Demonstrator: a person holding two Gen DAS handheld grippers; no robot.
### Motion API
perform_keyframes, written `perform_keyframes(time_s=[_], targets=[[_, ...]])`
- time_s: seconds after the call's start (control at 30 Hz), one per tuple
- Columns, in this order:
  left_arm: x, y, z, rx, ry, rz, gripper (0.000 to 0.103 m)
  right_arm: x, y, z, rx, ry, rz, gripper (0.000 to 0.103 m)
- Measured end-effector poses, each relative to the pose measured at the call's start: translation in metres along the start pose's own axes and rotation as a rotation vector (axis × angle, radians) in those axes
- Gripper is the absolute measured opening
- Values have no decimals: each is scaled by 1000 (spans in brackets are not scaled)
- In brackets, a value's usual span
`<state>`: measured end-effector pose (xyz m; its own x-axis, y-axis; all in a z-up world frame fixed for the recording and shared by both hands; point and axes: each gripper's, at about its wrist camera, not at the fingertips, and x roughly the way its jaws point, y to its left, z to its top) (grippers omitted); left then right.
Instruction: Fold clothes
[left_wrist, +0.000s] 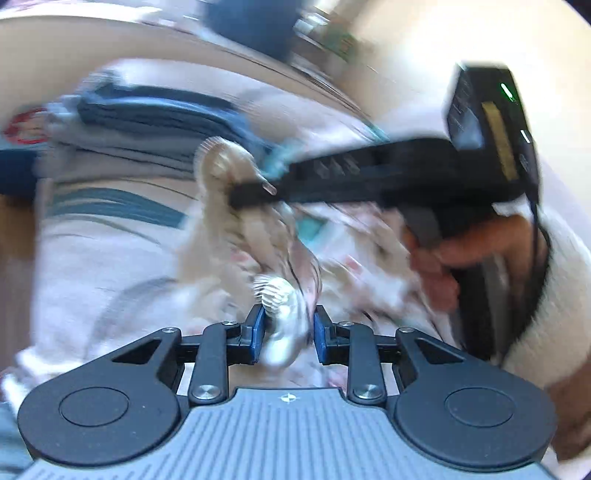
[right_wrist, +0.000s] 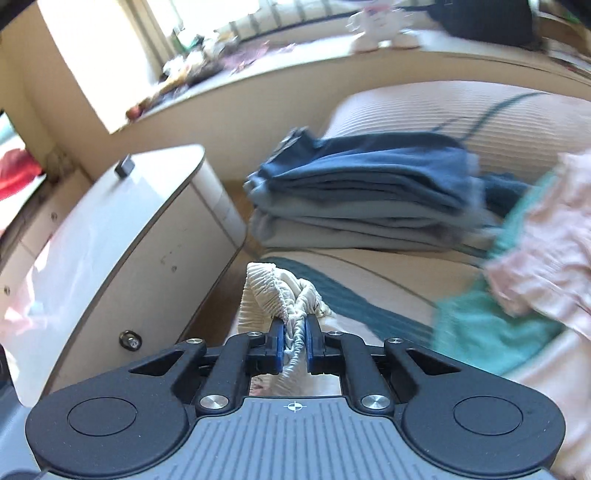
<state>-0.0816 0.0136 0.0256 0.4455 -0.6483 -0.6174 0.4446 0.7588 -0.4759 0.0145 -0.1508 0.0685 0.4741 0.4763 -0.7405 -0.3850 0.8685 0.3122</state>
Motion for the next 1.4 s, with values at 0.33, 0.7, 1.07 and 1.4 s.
perform_keyframes(time_s=[0.33,0.7,1.07,1.4], targets=[[64,-67,-47,239,283,-32,32,-34,-101,-80,282,6,-78,12],[62,-53,-53,208,305,90,63,-36,-129,-103,297,39,-220,45],[28,-30,-9,119,135,297,93,-74,-135,-99,290,-3,-345,46],[48,-8,-5,63,264,372,96,-107,-98,-81,193,-112,-312,58]])
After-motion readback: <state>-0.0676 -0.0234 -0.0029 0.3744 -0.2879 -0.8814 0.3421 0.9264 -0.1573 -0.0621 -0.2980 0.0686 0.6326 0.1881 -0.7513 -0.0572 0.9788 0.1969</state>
